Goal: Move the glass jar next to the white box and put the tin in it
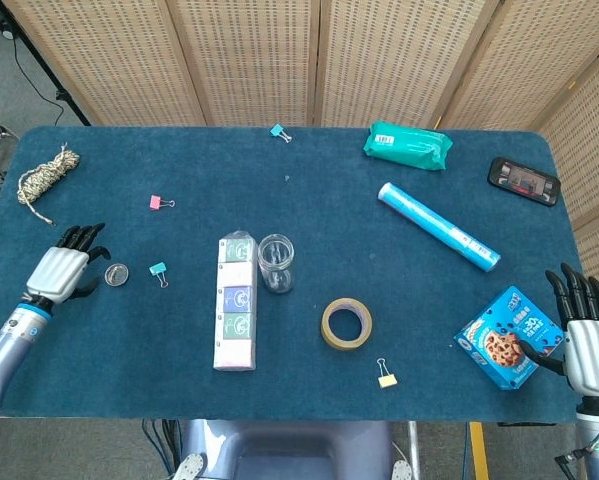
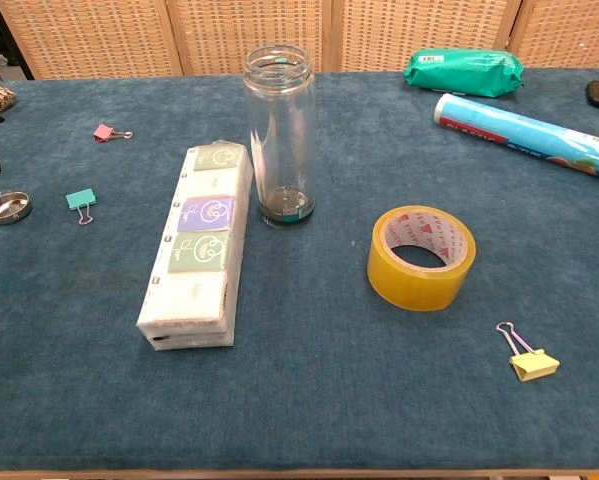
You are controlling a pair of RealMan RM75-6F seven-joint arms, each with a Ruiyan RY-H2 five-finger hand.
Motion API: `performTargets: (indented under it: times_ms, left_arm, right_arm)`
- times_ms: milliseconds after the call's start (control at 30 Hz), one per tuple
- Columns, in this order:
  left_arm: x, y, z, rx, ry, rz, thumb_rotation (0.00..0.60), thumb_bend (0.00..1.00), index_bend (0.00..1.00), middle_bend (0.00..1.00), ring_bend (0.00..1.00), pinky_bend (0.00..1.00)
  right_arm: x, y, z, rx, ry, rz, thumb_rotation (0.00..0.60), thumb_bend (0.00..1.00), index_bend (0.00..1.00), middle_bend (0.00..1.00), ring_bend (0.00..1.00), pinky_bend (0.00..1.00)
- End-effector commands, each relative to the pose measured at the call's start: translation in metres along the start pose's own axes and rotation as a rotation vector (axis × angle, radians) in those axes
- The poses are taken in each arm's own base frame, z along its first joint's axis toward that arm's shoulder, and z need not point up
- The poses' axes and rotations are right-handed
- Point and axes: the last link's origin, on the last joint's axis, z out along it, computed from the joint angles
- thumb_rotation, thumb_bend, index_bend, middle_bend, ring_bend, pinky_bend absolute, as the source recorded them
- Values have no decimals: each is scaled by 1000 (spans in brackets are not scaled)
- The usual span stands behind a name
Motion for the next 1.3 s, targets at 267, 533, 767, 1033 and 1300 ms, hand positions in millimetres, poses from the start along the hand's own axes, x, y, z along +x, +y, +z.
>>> performTargets:
  times_ms: [267,533,767,1033,1300]
  left_arm:
    - [-9,11,17,-30,-2,15,600,392,373,0,0,0]
    - [-15,13,19,-36,-22,17,600,392,395,0,0,0]
    - [-15,13,18,-38,-21,13,600,412,460,0,0,0]
    - [-17,15,19,-38,-21,16,600,441,510,0,0,0]
    - [-17,15,19,-36,-11,12,600,485,594,0,0,0]
  right_arm:
    - [1,1,0,-2,0,4,600,103,0,0,0,0]
    - [2,2,1,-9,4,12,600,103,0,0,0,0]
    - [2,2,1,-9,3,19,600,103,0,0,0,0]
    - [2,2,0,-6,0,22,600,103,0,0,0,0]
    - [2,1,0,-3,-7,31,600,103,0,0,0,0]
